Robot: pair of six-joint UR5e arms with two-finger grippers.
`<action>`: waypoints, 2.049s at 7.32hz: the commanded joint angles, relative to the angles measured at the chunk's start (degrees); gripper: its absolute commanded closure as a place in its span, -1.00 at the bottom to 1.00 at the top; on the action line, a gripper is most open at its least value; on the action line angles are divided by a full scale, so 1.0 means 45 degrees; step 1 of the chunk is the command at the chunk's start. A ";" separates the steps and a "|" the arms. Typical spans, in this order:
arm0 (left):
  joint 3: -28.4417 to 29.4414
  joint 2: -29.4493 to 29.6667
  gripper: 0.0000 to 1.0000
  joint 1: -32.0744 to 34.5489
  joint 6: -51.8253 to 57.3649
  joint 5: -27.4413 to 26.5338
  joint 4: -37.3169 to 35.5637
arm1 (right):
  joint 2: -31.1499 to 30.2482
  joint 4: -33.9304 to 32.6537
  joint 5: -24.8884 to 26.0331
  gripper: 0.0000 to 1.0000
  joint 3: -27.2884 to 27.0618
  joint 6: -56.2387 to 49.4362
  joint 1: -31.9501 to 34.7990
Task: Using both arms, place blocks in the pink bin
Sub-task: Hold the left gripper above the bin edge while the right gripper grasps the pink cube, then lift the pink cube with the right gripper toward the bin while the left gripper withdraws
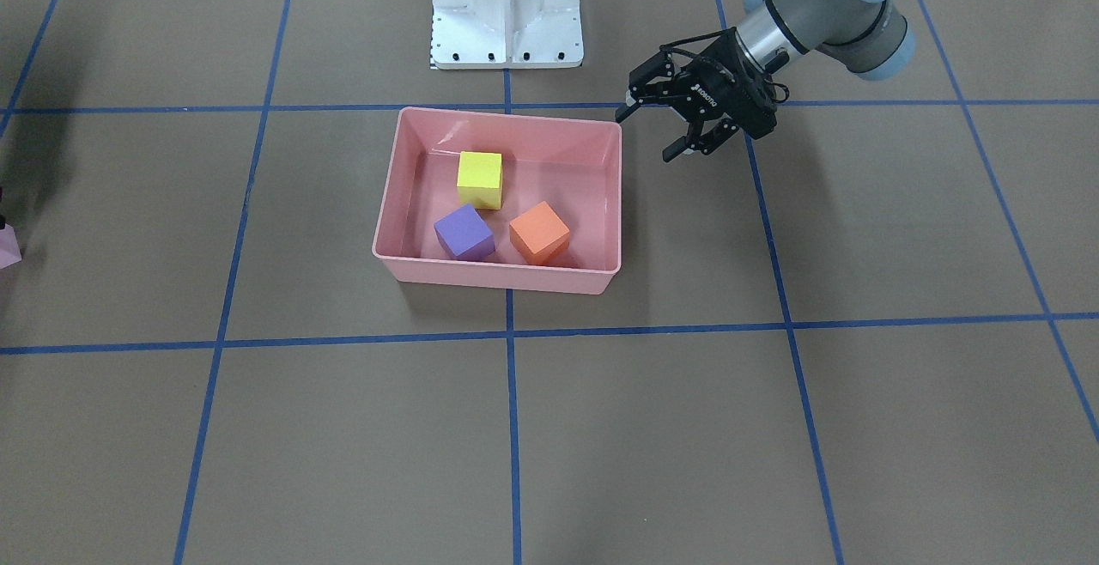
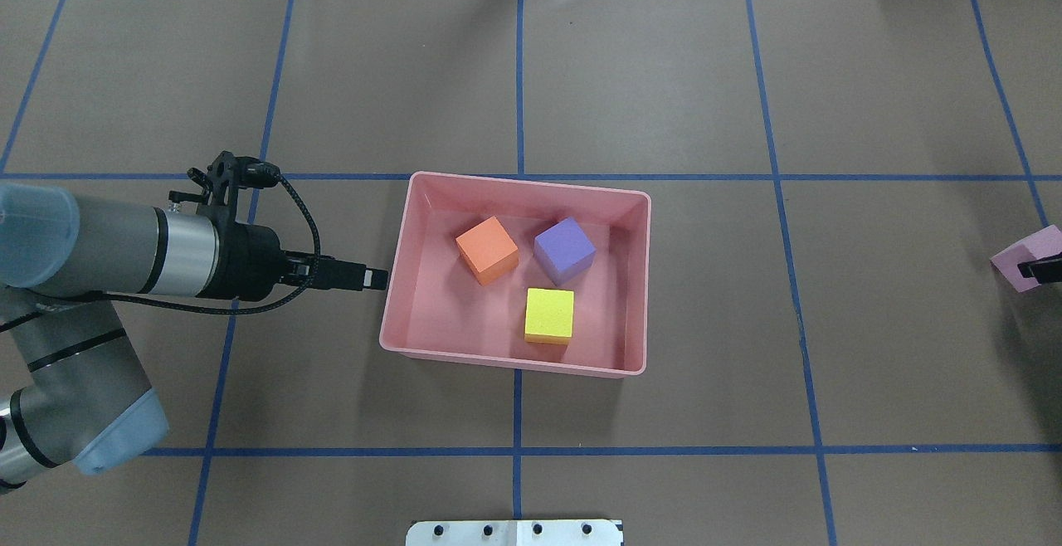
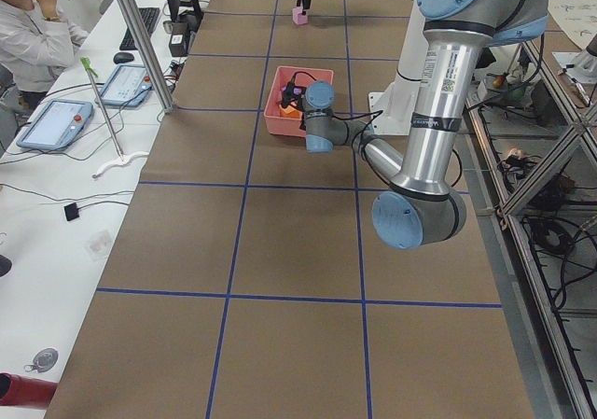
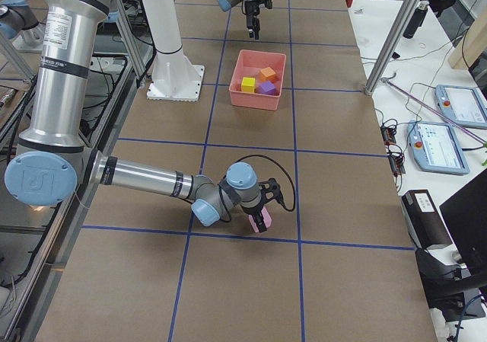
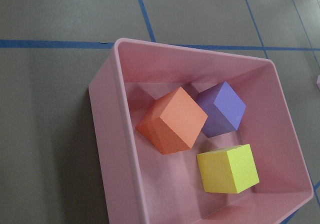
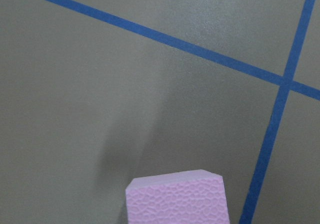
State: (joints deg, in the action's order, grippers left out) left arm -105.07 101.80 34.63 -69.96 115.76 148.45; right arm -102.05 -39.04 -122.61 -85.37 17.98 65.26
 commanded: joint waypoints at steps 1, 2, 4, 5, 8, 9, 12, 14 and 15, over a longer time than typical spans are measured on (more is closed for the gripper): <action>0.0028 -0.0004 -1.00 0.0000 0.0020 -0.0001 0.0000 | 0.0080 -0.0016 0.0255 0.99 0.0142 0.0046 -0.0284; 0.0047 -0.0004 -1.00 0.0000 0.0020 -0.0001 0.0000 | 0.0197 0.0004 0.0178 1.00 0.0027 0.0105 -0.0284; 0.0047 -0.0004 -1.00 0.0136 0.0078 0.0057 -0.0020 | 0.0974 -0.0054 -0.0230 1.00 -0.0635 0.2373 -0.0264; 0.0009 -0.0217 -1.00 0.0736 0.1045 0.0425 -0.0600 | 0.1463 -0.0093 -0.0446 1.00 -0.1161 0.3880 -0.0245; 0.0241 -0.1307 -1.00 0.3664 0.6486 0.3039 -0.2421 | 0.1623 -0.0172 -0.0740 1.00 -0.3969 0.8080 -0.0651; 0.0765 -0.1467 -1.00 0.4368 0.8012 0.3625 -0.2422 | 0.1914 -0.0172 -0.0702 1.00 -0.4752 0.9602 -0.1100; 0.2074 -0.1625 -1.00 0.6982 1.1311 0.4390 -0.3254 | 0.3844 -0.0211 -0.0487 1.00 -0.5131 1.2520 -0.2175; 0.2118 -0.1606 -1.00 0.8471 1.5276 0.4549 -0.6236 | 0.5189 -0.2652 0.0503 1.00 -0.6313 1.3539 -0.3324; 0.2118 -0.1606 -1.00 0.8747 1.5796 0.4530 -0.6772 | 0.6609 -0.5050 0.1534 1.00 -0.6883 1.4259 -0.4375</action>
State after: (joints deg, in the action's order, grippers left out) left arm -95.66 94.55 71.61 -4.40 136.04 122.61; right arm -78.72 -50.65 -120.27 -113.02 78.66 50.39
